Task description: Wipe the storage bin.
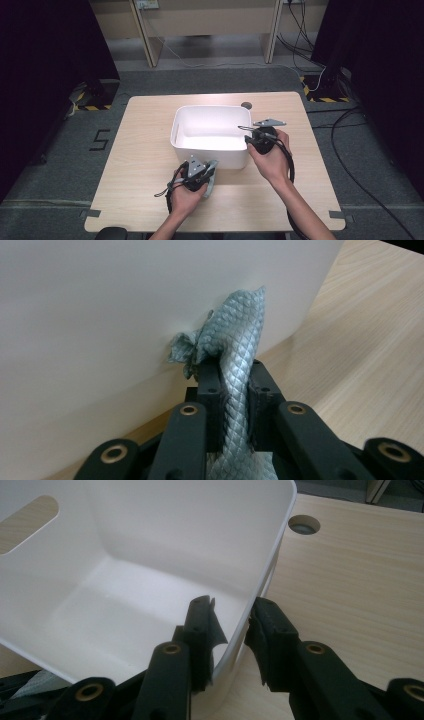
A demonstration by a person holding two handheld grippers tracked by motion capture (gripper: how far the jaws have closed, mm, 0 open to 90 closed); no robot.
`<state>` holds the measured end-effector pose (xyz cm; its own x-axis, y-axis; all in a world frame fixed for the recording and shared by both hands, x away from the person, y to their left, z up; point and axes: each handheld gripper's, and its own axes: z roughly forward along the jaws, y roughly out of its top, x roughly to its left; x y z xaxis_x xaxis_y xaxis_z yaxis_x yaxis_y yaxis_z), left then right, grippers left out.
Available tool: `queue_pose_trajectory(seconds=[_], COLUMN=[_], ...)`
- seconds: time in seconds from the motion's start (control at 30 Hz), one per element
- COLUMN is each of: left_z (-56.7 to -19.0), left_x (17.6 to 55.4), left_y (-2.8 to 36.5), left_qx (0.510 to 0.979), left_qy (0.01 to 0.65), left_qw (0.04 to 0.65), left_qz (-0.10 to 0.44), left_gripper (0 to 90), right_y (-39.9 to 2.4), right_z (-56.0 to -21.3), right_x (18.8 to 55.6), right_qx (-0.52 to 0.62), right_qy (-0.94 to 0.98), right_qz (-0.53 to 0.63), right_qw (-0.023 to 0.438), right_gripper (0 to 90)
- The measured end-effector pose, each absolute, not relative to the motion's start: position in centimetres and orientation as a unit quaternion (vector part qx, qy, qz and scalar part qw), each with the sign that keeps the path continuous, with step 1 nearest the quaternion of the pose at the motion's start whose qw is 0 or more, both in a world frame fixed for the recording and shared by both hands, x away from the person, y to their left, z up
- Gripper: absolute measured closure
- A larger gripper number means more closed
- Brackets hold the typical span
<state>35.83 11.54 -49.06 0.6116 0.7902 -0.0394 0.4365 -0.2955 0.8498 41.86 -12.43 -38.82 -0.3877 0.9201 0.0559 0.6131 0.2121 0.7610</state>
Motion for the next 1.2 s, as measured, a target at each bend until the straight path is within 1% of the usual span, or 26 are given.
queue_pose_trajectory(seconds=[0.83, 1.2], left_z=[-50.3, -50.4], left_x=[36.4, 36.5], left_y=[11.3, 10.4], left_qx=[0.791, 0.795], left_qy=[0.396, 0.392], left_qw=[0.425, 0.423], left_qz=[0.191, 0.188], left_gripper=[80.1, 80.1], right_y=[-12.3, -12.3], right_z=[-38.8, -38.8], right_x=[41.9, 41.9], right_qx=[0.513, 0.513], right_qy=[0.748, 0.748], right_qz=[0.364, 0.363], right_qw=[0.212, 0.211], right_gripper=[70.4, 70.4])
